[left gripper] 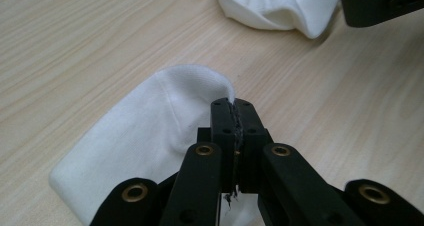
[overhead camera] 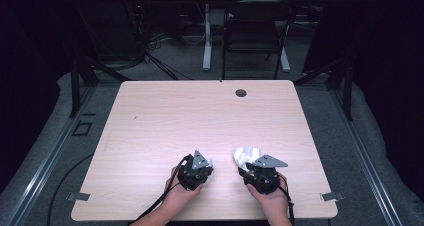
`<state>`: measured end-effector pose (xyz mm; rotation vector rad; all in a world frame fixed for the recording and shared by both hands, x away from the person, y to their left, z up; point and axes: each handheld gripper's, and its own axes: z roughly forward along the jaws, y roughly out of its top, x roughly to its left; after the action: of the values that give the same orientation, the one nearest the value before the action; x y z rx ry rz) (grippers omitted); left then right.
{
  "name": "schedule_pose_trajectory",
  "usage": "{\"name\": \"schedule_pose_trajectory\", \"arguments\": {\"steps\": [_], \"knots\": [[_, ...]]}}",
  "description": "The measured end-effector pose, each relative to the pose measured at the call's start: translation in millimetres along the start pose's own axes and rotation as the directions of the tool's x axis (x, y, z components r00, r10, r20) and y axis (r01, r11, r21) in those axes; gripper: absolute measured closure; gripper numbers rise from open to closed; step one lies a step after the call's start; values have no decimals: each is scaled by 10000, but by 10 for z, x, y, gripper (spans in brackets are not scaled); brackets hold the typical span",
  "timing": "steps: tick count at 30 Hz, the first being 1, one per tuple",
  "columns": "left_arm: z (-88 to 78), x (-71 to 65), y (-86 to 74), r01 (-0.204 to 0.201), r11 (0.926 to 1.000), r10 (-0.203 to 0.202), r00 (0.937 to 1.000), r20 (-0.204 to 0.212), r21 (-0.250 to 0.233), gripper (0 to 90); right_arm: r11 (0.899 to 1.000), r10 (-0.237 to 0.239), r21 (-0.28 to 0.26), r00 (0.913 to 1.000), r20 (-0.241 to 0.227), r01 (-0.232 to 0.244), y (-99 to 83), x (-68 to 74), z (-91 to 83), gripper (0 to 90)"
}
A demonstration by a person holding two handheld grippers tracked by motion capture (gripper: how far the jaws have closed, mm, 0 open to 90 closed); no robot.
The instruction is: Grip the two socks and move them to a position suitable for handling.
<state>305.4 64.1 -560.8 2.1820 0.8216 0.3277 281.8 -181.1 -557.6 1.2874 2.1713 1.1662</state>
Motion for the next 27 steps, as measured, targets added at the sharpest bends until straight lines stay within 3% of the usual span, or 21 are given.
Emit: {"name": "schedule_pose_trajectory", "arguments": {"steps": [3, 7, 10, 11, 14, 15, 23, 27], "knots": [[-76, -11, 10, 101, 9994, -94, 9997, 214, -338, 898, 10000, 50, 41, 9997, -240, -49, 20, 36, 7, 730], [-205, 16, 11, 453, 9953, -412, 9980, 490, -854, 899, 9995, -70, 293, 9948, -1012, 101, 70, 177, 82, 860], [-291, 41, -13, 504, 9933, -457, 9979, 466, -1041, 898, 9972, -506, 485, 9893, -1365, 577, 115, 328, 187, 897], [-341, 73, -34, 692, 9910, -639, 9967, 495, -1150, 898, 9930, -829, 714, 9849, -1519, 946, 154, 415, 260, 900], [-384, 117, -49, 895, 9873, -830, 9951, 537, -1315, 898, 9897, -927, 926, 9811, -1701, 1096, 182, 485, 342, 900], [-401, 141, -54, 986, 9859, -916, 9941, 574, -1354, 898, 9886, -935, 990, 9778, -1873, 1135, 198, 550, 446, 900], [-569, 292, -139, 1136, 9818, -1105, 9935, 286, -1524, 896, 9793, -1351, 1285, 9775, -1622, 1567, 155, 652, 683, 896], [-671, 394, -242, 1280, 9793, -1303, 9915, -45, -1567, 896, 9793, -1319, 1312, 9773, -1656, 1544, 139, 634, 665, 900]]}}
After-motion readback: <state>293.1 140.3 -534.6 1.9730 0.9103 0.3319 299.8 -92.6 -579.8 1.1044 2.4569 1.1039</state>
